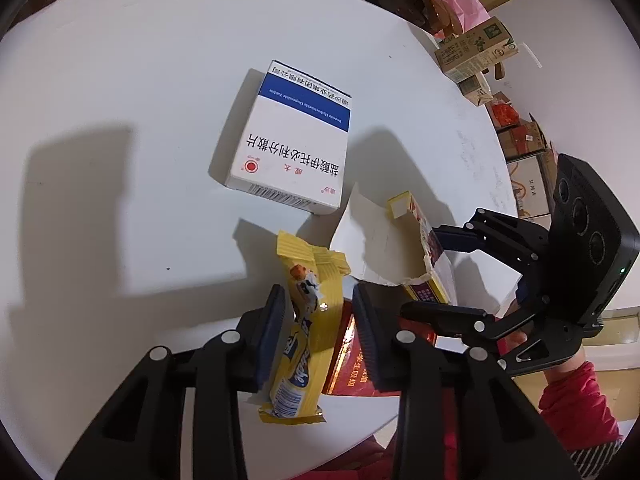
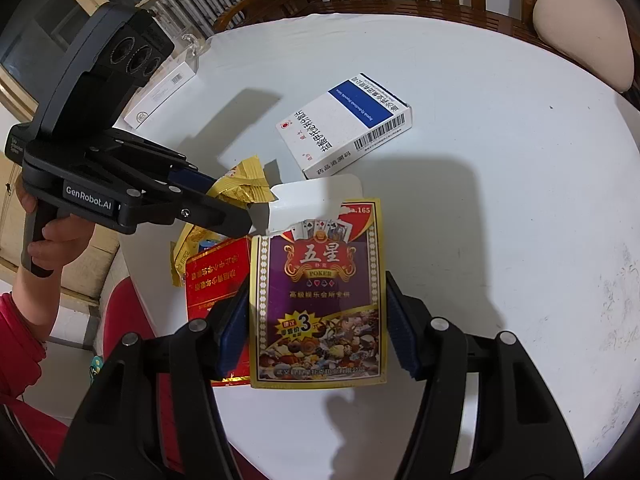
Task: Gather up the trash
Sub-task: 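Grasp the yellow snack wrapper with the left tool while the right tool grasps the playing-card box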
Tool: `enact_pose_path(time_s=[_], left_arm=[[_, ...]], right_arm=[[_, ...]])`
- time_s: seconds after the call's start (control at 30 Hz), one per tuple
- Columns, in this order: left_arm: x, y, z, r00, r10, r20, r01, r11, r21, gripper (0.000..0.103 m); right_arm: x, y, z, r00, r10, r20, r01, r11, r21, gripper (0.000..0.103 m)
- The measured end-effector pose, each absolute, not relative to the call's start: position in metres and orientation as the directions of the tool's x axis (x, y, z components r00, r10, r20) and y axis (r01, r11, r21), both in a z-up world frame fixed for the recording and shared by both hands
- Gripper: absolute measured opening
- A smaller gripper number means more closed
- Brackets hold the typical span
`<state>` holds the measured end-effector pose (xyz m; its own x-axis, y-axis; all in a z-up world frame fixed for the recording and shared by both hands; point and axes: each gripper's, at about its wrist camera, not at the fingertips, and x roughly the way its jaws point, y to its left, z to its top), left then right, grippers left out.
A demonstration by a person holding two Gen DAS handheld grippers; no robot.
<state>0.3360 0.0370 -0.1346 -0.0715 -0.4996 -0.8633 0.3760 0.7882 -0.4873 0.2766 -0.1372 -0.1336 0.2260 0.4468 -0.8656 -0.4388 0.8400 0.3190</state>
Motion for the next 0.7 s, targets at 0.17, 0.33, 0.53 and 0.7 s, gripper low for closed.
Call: enact_pose_path(time_s=[0.17, 0.33, 0.53, 0.7], left_arm=[[0.341, 0.044, -0.141, -0.101, -0.548, -0.830, 0.341, 0.765, -0.546, 0.034], [0.342, 0.054, -0.144, -0.112, -0.590, -0.799, 0.316, 0.742, -0.592, 0.031], [0.344, 0.060, -0.148, -0.133, -0.630, -0.765, 0.289, 0.714, -0.638, 0.028], [0.346, 0.068, -0.154, -0.141, -0.673, -0.726, 0.245, 0.687, -0.684, 0.026]], right_arm=[[0.276, -0.138, -0.134, 0.225, 0.449, -0.865, -0.435, 0.840, 0.323, 0.060], [0.276, -0.139, -0.135, 0.226, 0.449, -0.865, -0.437, 0.840, 0.322, 0.060], [0.275, -0.140, -0.135, 0.229, 0.450, -0.863, -0.438, 0.839, 0.321, 0.060], [0.274, -0.141, -0.135, 0.234, 0.452, -0.861, -0.436, 0.840, 0.322, 0.060]])
